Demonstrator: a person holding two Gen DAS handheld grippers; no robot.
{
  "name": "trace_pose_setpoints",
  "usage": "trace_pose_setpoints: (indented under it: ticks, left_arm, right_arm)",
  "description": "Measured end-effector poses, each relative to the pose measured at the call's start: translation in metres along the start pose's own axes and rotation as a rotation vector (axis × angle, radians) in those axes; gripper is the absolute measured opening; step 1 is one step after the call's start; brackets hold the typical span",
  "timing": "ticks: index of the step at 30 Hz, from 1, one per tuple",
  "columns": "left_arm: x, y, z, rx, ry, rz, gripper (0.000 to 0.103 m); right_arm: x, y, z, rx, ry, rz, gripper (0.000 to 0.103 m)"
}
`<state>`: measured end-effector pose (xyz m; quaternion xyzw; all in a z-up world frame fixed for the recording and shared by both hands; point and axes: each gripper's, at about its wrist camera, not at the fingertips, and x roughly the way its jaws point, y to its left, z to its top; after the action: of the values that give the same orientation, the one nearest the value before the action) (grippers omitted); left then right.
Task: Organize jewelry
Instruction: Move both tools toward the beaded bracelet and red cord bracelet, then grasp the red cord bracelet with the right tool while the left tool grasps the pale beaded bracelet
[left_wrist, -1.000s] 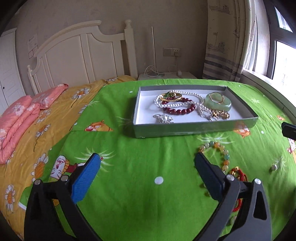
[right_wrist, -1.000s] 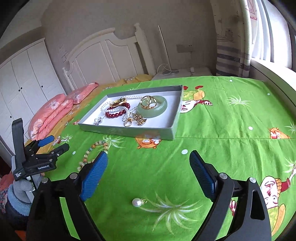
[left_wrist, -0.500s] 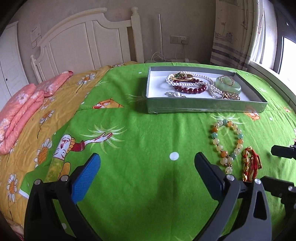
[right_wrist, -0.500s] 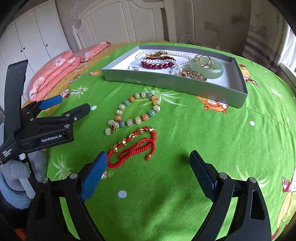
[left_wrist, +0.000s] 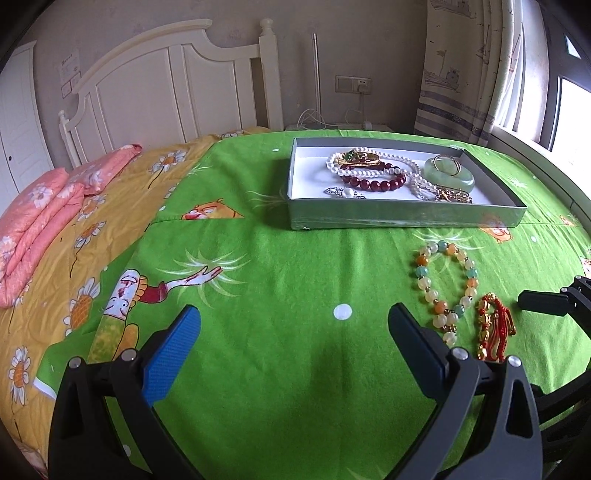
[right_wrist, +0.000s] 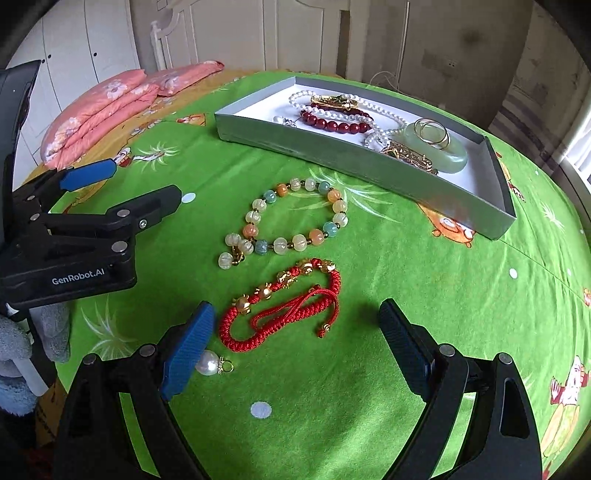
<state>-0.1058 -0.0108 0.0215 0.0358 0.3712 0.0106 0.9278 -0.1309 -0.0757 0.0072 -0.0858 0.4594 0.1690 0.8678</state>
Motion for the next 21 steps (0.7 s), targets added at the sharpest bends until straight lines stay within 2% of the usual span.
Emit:
trace_pose_setpoints:
  ticks: [5, 6, 7, 9, 21]
  left_arm:
    - [-0.001, 0.001, -0.001, -0.008, -0.007, -0.010, 0.101]
    - [-0.001, 0.002, -0.001, -0.009, -0.008, -0.011, 0.101]
    - [-0.001, 0.002, -0.001, -0.010, -0.008, -0.012, 0.101]
    - [-0.001, 0.002, -0.001, -0.011, -0.007, -0.013, 0.101]
    - [0.003, 0.001, 0.000, -0.009, 0.017, -0.014, 0.101]
  right_arm:
    - [-0.005, -0.008, -0.004, -0.023, -0.017, 0.005, 0.070]
    - [-0.007, -0.010, -0.005, -0.026, -0.024, 0.000, 0.056]
    - [-0.009, -0.013, -0.006, -0.028, -0.035, -0.003, 0.037]
    - [-0.013, -0.018, -0.008, -0.035, -0.046, -0.001, 0.019]
    - [-0.034, -0.049, -0.022, 0.061, -0.130, 0.092, 0.017]
